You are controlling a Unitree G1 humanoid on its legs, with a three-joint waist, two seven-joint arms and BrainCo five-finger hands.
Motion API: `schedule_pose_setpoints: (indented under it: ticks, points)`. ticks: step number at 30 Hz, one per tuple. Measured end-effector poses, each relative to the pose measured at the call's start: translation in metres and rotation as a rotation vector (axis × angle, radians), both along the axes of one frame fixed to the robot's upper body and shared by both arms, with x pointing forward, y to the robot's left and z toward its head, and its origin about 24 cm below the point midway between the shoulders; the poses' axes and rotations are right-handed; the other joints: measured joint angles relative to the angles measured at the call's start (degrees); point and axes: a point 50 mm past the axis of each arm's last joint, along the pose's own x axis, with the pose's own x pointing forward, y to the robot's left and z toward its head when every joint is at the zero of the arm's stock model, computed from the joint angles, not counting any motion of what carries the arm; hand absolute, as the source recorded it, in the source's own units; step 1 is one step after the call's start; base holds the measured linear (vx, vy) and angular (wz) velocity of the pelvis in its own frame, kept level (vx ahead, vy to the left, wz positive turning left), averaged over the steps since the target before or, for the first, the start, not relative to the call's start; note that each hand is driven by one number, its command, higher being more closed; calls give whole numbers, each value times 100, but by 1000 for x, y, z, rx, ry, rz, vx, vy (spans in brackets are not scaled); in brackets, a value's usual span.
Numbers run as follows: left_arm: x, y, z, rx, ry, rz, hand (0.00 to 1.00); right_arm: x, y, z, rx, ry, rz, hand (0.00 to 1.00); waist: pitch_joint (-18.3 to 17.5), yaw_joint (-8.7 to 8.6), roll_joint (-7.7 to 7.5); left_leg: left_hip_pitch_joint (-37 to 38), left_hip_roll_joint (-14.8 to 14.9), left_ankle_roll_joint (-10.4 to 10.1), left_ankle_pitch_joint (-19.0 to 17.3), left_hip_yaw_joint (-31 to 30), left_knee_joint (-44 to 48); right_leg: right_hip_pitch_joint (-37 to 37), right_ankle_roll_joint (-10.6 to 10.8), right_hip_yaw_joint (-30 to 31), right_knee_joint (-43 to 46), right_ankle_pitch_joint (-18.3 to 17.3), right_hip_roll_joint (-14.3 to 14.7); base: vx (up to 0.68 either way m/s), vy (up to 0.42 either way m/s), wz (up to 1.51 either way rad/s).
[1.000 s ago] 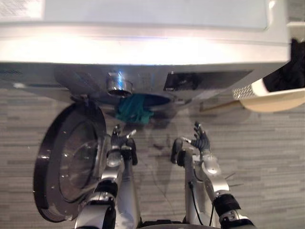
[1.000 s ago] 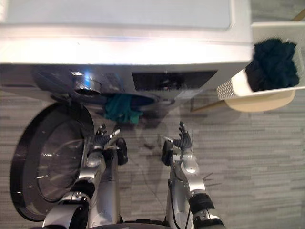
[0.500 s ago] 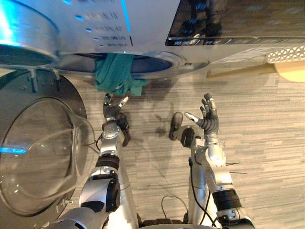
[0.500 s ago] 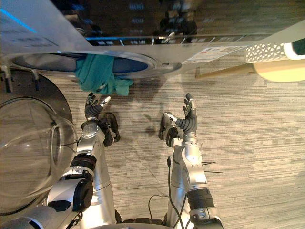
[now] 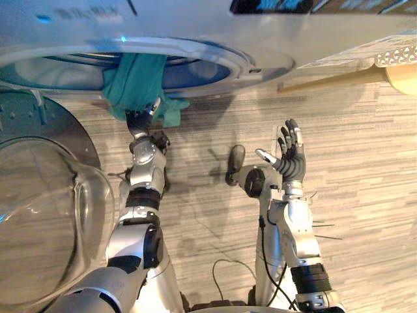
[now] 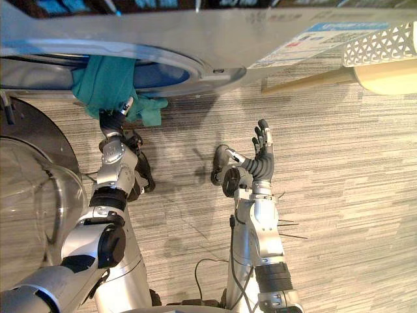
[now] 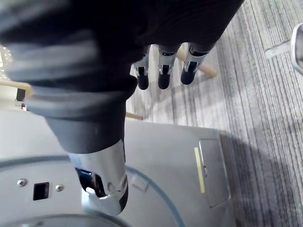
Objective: Pick up the laundry basket with both hands and put the clothes into the washing machine.
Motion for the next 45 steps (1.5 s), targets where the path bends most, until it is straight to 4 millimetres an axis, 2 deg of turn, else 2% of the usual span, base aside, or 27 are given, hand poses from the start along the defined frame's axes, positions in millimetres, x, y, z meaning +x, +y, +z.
schedule_pose_setpoints:
  ticks: [3, 9, 13, 16, 21, 23, 27, 32, 33, 34, 36, 38, 40, 42, 45]
  points:
    - [-3, 6, 10, -43, -49, 52, 100, 0, 0, 1, -7, -8, -1, 0, 0, -1, 0, -39, -1, -7, 4, -1, 32, -65, -19, 12, 57, -11, -4, 0, 0, 0]
    - [-19, 18, 17, -62, -161, 90, 100, -5, -1, 4, -8, -29, -5, 0, 0, -11, 0, -42, 10, -52, -24, 37, 122, -156, -25, 82, 215, -50, 0, 0, 0, 0]
    - [-29, 19, 16, -71, -215, 100, 100, -5, 0, 4, -16, -31, -7, 0, -1, -30, 2, -42, 14, -53, -24, 40, 117, -166, -28, 85, 222, -51, 4, 0, 0, 0]
    - [-46, 7, 18, -135, -326, 93, 100, -5, 1, 5, -40, -32, -9, 0, -3, 6, 7, -35, 11, -52, -24, 62, 98, -177, -28, 103, 222, -52, 2, 21, 4, 1]
    - [-60, -7, 17, -137, -374, 44, 100, -5, 2, 5, -55, -32, -14, 0, -8, 16, 13, -35, 6, -50, -25, 61, 86, -182, -39, 103, 221, -57, 1, 0, 0, 0]
    - [-69, -19, 21, -131, -417, -8, 100, -5, 2, 5, -66, -32, -16, 0, -10, 29, 18, -34, 3, -49, -25, 61, 78, -188, -57, 103, 221, -67, 1, 0, 0, 0]
    - [-77, -28, 33, -130, -484, -44, 100, -6, 2, 3, -72, -26, -18, 0, -97, 55, 39, -34, -4, -56, -19, 65, 52, -210, -54, 103, 222, -65, 0, 8, 0, 0]
    - [-89, -37, 74, -99, -675, -68, 100, -7, 1, 2, -77, -19, -18, 0, -238, 142, 83, -35, -5, -58, 19, -28, 109, -156, -108, 35, 281, -81, -3, 32, -1, 2]
    - [-89, -42, 92, -57, -729, -79, 100, -7, 1, 2, -78, -19, -15, 0, -287, 169, 92, -35, -22, -64, 15, -94, 136, -106, -128, -17, 312, -106, -19, 25, 1, 6]
    - [-89, -44, 100, -37, -754, -83, 100, -7, 1, 2, -79, -19, -12, 0, -308, 167, 92, -35, -36, -65, 16, -112, 135, -92, -131, -30, 319, -116, -25, 21, -3, 15]
    - [-91, -47, 133, 45, -860, -70, 100, -7, 6, 1, -85, -17, 19, 0, -380, 157, 103, -32, -106, -75, 8, -192, 151, -31, -106, -103, 372, -185, -97, 7, -7, 16]
    - [-95, -50, 157, 116, -938, -59, 100, -8, 8, 0, -89, -16, 40, 0, -413, 161, 106, -30, -120, -94, -1, -220, 179, -12, -107, -115, 405, -200, -106, 2, -4, 4]
    - [-93, -50, 172, 186, -948, -18, 100, -8, 9, 0, -90, -18, 48, 0, -413, 162, 105, -23, -124, -94, 2, -232, 184, 7, -108, -130, 406, -200, -113, 0, 0, 0]
    - [-88, -49, 178, 288, -920, 53, 100, -8, 9, 0, -93, -19, 56, 0, -413, 147, 105, -24, -132, -86, 31, -231, 184, 20, -108, -141, 402, -200, -120, 0, 0, 0]
    - [-78, -52, 196, 525, -888, 171, 100, -8, 10, 1, -91, -30, 67, 0, -413, 138, 105, -34, -130, -96, 36, -229, 181, 22, -113, -157, 391, -203, -125, 37, 4, 0]
